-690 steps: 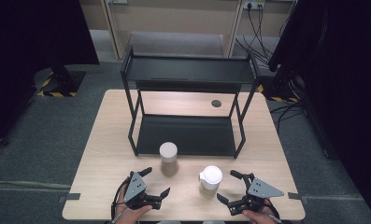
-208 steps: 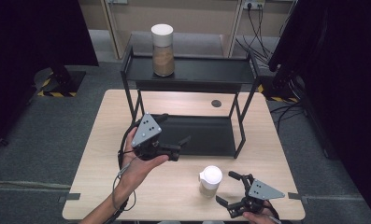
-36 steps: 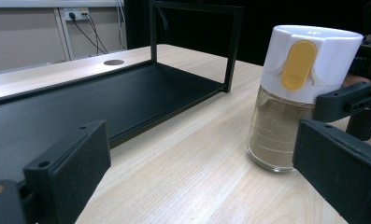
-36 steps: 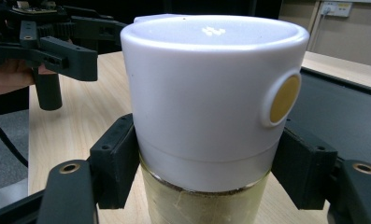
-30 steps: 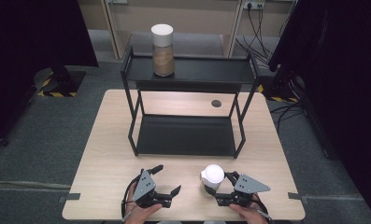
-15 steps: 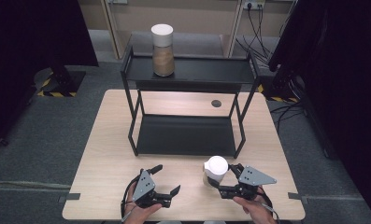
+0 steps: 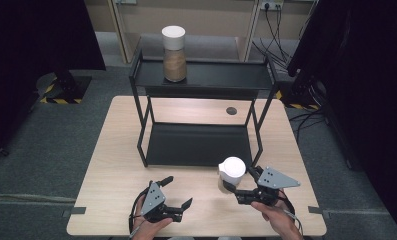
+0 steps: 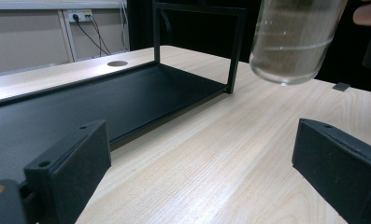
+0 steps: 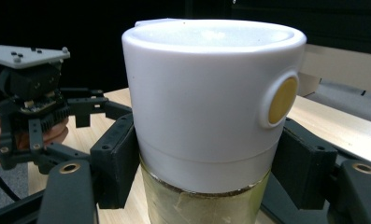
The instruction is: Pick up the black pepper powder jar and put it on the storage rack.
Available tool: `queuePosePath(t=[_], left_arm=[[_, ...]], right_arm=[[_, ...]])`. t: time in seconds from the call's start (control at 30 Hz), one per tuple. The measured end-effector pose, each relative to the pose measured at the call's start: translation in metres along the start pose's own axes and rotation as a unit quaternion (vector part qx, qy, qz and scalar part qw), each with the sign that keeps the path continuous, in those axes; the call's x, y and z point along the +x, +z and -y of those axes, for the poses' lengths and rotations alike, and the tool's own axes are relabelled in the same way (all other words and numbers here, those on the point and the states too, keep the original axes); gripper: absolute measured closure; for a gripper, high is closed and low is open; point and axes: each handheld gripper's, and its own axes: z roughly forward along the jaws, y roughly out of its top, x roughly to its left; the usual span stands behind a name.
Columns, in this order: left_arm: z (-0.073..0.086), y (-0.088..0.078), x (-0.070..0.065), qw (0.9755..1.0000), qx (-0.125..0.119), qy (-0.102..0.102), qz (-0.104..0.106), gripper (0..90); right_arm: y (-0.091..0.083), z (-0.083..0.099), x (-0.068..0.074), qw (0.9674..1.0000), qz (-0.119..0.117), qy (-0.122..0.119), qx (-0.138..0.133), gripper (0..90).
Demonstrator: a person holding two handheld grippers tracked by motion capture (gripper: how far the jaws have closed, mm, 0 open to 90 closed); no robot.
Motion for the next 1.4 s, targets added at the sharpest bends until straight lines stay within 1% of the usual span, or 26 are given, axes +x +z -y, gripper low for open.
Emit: queuePosePath(t=[0.3, 0.47, 0.53, 0.63, 0.8, 1.03, 1.4], left_arm=[[0.000, 0.000, 0.001, 1.0000, 0.004, 0.001, 0.001, 4.0], [0.000, 0.000, 0.001, 1.0000, 0.004, 0.001, 0.001, 4.0], [0.000, 0.000, 0.001, 1.0000, 0.005, 0.001, 0.001, 4.0], [0.000, 0.001, 0.001, 1.0000, 0.006, 0.001, 0.001, 4.0], [0.000, 0.001, 0.001, 1.0000, 0.006, 0.000, 0.000, 4.0], [0.001, 0.001, 0.001, 1.0000, 0.007, -0.001, 0.000, 4.0], [0.001, 0.001, 0.001, 1.0000, 0.008, -0.001, -0.001, 4.0]], right_arm=[[0.002, -0.027, -0.005, 1.0000, -0.007, -0.002, -0.004, 30.7], [0.004, -0.039, -0.006, 0.9999, -0.010, 0.001, -0.010, 30.8], [0.005, -0.045, -0.006, 0.9999, -0.012, -0.004, -0.011, 30.8], [0.007, -0.053, -0.007, 0.9998, -0.015, -0.004, -0.009, 30.8], [0.010, -0.062, -0.011, 0.9997, -0.022, 0.002, -0.011, 30.8], [0.011, -0.078, -0.013, 0.9997, -0.021, -0.005, -0.007, 30.8], [0.014, -0.098, -0.020, 0.9994, -0.032, -0.003, -0.011, 30.8]])
